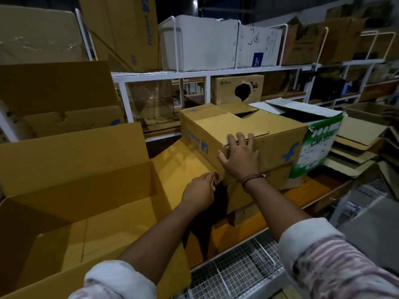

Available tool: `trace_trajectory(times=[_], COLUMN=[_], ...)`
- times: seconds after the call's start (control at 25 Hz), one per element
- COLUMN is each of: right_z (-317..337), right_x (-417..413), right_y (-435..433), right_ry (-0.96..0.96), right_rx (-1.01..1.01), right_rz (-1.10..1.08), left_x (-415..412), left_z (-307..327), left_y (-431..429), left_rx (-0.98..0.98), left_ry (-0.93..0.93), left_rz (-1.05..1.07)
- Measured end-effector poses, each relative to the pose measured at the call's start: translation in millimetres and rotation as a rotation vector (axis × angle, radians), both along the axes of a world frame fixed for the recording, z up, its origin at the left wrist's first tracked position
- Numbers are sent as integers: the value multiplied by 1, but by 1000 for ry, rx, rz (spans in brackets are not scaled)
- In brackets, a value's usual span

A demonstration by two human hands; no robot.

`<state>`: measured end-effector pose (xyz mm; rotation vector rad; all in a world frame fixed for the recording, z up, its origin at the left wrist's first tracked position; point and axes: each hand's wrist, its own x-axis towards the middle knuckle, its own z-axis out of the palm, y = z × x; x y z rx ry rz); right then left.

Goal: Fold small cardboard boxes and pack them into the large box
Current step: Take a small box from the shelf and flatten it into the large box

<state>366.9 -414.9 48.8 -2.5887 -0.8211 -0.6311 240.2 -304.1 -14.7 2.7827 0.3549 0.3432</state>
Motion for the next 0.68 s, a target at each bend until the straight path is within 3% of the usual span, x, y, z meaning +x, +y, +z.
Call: trace_trajectory(times=[0.24,0.36,0.68], right_z=[2,1,0], right_x=[10,10,-4], right_y=[-16,-16,-15], right_ry=[-40,-29,-14], right_rx=[102,113,117], right_rz=[3,3,-13], left_x=[7,8,18], left_z=[-5,-8,10], left_y=[3,8,29], left_rx=[86,41,-12], left_ry=[217,352,187], left_rz=[-22,-35,31])
